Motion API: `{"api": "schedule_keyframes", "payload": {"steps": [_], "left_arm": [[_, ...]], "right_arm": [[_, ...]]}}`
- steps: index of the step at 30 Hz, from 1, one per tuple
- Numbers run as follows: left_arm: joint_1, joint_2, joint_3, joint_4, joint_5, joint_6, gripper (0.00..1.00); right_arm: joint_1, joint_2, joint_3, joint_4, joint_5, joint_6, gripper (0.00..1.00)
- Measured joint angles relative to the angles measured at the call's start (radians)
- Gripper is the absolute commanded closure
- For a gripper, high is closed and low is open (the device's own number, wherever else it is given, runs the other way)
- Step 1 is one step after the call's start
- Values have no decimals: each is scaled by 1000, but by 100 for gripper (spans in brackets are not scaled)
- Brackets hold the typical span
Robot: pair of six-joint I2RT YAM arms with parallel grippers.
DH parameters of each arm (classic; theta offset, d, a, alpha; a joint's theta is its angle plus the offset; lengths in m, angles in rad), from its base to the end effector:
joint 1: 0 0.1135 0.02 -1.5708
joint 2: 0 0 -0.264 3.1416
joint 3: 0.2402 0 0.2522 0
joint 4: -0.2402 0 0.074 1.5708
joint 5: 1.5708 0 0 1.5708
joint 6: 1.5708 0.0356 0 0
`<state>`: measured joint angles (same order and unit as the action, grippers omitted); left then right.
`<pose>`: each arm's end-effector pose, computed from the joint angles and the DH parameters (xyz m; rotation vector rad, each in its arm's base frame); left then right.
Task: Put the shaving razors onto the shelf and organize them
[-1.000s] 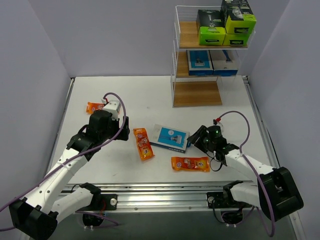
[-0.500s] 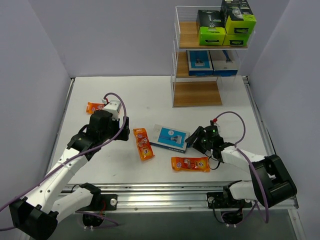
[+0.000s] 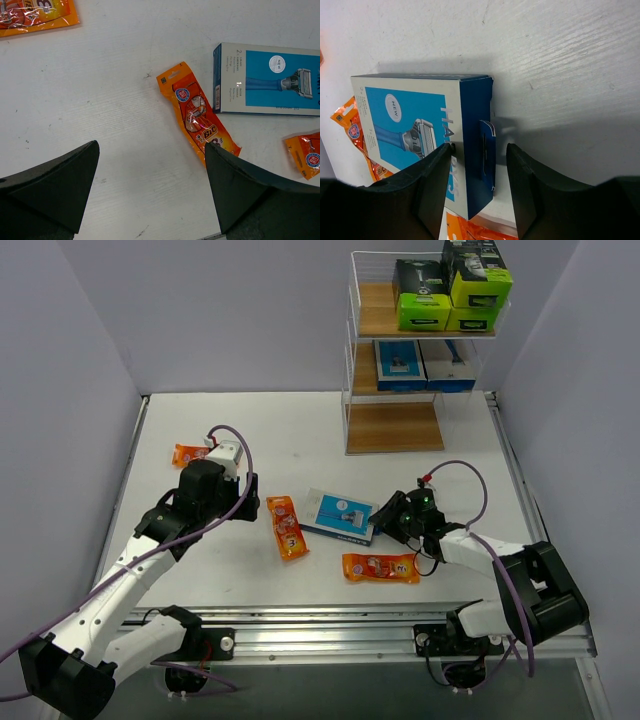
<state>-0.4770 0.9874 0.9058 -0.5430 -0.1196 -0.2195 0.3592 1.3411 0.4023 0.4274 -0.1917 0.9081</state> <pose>0.1906 -0.0937 0.3097 0.2157 2.1918 -0.2606 0.2298 0.0935 0.1550 0.4810 2.1690 0.9409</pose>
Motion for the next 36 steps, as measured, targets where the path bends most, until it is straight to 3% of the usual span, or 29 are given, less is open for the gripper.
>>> {"api": "schedule_keyframes", "payload": {"steps": [14,20,36], "left_arm": [[0,0,0,0,0,0,5],[0,0,0,0,0,0,5],[0,0,0,0,0,0,5]], "right_arm": [[0,15,5,40,-27,8,81],[0,13,5,40,-30,8,99],[0,-122,6,-55,-29,16,100]]}}
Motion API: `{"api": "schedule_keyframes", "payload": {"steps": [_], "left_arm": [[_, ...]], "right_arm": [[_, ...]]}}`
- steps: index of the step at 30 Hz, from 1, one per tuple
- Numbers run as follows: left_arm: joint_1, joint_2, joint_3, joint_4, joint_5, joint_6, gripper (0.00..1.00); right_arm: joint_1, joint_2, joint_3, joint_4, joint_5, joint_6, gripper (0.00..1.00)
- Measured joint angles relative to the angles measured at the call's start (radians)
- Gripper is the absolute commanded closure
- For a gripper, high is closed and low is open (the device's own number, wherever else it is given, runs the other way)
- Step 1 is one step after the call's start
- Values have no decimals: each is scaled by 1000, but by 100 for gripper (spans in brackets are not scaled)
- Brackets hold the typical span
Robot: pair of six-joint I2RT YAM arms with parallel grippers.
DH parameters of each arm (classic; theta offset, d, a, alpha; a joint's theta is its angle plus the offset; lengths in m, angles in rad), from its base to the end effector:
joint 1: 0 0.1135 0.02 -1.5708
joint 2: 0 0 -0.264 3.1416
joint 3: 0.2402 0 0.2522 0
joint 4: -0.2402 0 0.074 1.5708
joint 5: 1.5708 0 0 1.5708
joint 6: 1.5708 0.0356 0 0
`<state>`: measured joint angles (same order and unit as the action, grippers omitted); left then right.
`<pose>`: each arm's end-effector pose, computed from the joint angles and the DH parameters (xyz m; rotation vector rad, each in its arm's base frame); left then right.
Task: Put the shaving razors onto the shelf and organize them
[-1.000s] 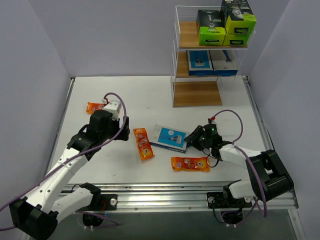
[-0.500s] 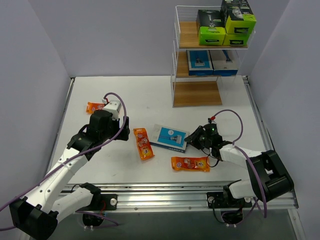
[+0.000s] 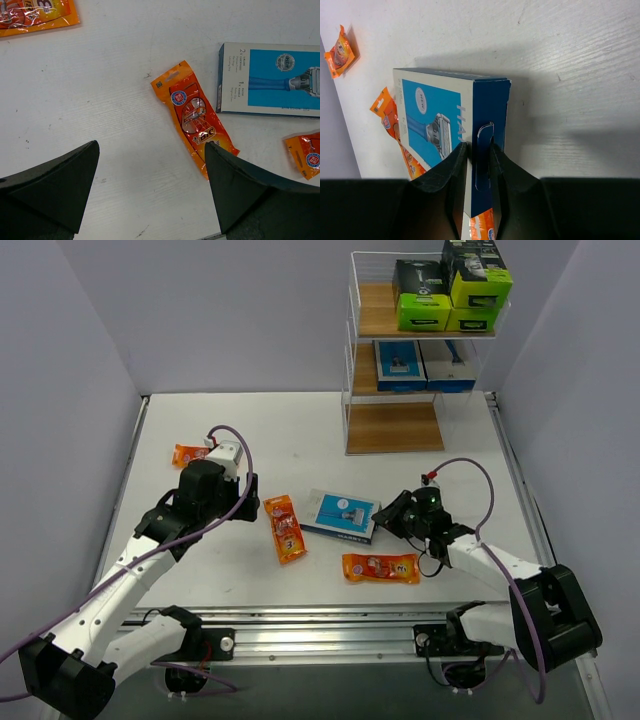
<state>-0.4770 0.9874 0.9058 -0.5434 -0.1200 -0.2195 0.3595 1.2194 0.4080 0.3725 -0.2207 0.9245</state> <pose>0.1905 -0.0937 0.3097 0.2156 2.1921 -0.2601 0.2217 0.0916 0.1788 0.4543 2.1082 1.0092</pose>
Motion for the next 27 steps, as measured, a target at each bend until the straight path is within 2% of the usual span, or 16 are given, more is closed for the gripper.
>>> {"api": "schedule_keyframes", "payload": {"steps": [27], "left_arm": [[0,-10,0,0,0,0,5]], "right_arm": [[-7,-247,49,-196,46,86,100]]}}
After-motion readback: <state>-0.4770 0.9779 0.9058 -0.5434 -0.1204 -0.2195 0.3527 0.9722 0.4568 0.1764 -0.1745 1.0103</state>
